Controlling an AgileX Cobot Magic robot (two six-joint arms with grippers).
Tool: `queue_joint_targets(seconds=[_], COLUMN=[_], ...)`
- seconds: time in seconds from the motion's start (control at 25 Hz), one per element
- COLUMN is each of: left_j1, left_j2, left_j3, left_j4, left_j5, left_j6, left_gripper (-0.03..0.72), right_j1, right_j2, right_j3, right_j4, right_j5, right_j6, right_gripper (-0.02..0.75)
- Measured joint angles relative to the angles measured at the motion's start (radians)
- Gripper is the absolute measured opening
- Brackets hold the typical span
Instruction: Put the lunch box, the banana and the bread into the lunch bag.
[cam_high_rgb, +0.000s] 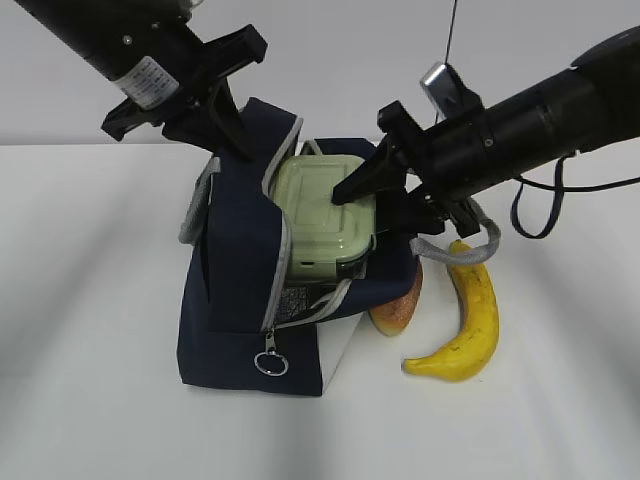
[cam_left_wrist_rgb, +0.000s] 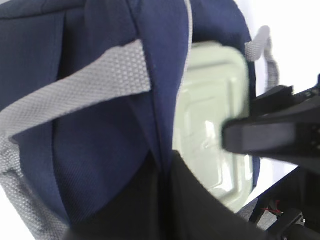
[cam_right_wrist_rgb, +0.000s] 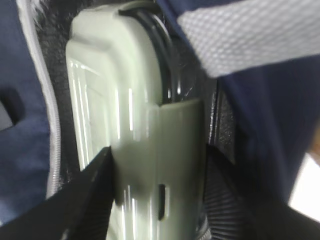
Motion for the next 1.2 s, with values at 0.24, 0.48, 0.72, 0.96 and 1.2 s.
queue_joint_targets(seconds=[0.24,0.48,0.72,0.96,1.2], left_j1=[0.0,0.0,0.0,0.0,0.0], left_j2=[0.0,0.0,0.0,0.0,0.0], left_j3=[0.0,0.0,0.0,0.0,0.0], left_j4=[0.012,0.024,0.028,0.049,0.054], left_j5=[0.003,0.007,0.007,0.009,0.012], left_j6=[0.0,0.0,0.0,0.0,0.0], left_gripper=[-0.003,-0.003,-0.003,-0.003,-0.003], right_j1=[0.071,0.082,0.082,0.084,0.098], right_j2=[0.067,0.139,0.226,0.265,0.277], right_j3=[-0.068,-0.108,-0.147,-0.158,-0.166], right_j4=[0.0,0.01,0.028,0.046,0.047], right_j5=[-0.015,-0.055,-0.074,-0.088,-0.097], right_j6=[0.002,0.002,0.002,0.002,0.002], right_gripper=[0.375,0.376,0.375,0.375,0.375])
